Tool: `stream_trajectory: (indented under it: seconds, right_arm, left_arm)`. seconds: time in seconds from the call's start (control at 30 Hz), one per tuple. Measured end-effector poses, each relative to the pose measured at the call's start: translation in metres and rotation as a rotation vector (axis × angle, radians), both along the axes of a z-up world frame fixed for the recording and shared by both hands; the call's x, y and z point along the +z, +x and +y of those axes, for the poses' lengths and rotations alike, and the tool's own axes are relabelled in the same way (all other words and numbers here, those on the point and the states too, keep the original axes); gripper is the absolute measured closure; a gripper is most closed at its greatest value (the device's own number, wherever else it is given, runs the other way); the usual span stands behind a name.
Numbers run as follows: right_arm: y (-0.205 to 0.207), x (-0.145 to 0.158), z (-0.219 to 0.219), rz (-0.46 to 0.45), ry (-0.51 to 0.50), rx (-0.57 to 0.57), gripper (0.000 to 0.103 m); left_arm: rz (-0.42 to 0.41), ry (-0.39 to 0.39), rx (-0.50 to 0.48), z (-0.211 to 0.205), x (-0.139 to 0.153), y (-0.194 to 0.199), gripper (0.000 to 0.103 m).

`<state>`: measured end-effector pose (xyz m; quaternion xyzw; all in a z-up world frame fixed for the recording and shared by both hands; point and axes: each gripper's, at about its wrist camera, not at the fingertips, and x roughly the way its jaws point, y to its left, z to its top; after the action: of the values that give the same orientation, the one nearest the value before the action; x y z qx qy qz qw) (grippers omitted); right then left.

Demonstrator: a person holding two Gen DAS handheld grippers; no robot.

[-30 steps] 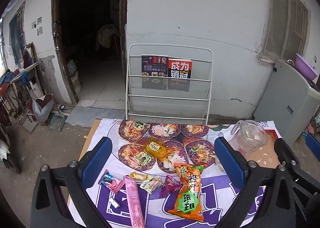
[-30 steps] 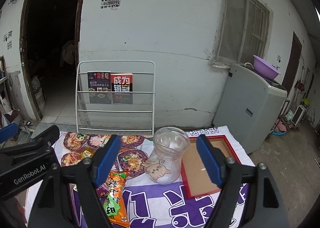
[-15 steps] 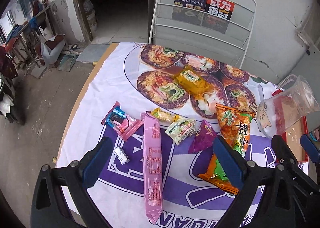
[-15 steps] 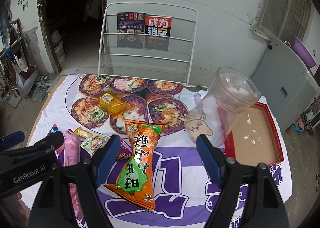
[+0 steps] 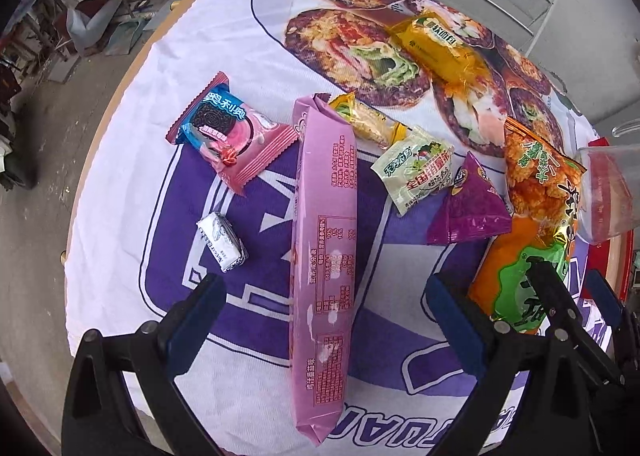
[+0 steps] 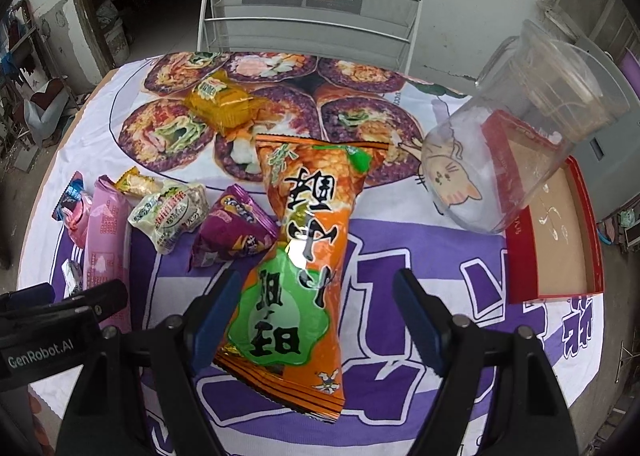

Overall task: Organize snacks
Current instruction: 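Grasp the pink biscuit pack with the left tool while the right tool grasps the orange chip bag, then lift both packs and carry them over the red-rimmed cardboard tray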

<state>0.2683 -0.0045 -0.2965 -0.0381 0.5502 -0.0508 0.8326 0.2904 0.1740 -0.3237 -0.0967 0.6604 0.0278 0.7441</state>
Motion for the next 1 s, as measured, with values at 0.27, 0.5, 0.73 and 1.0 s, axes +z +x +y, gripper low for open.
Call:
stream_trajectory:
  seconds: [0.27,0.5,0.73,1.0]
  right_arm:
    - [0.01,-0.012,-0.004,0.046,-0.001,-0.01,0.025]
    - [0.017,-0.013,-0.004,0.087,-0.001,-0.005,0.026]
    - [0.021,-0.015,-0.01,0.122,0.02,-0.031,0.026]
    - [0.031,-0.026,-0.015,0.176,0.082,-0.079,0.026]
  left_arm:
    - [0.09,0.023,0.019,-0.002,-0.028,0.013,0.024]
    - [0.178,0.004,0.053,0.0,-0.04,0.017,0.067]
    - [0.172,-0.064,0.041,0.008,-0.037,0.022,0.071]
    - [0.106,-0.07,0.006,0.018,-0.02,0.025,0.073]
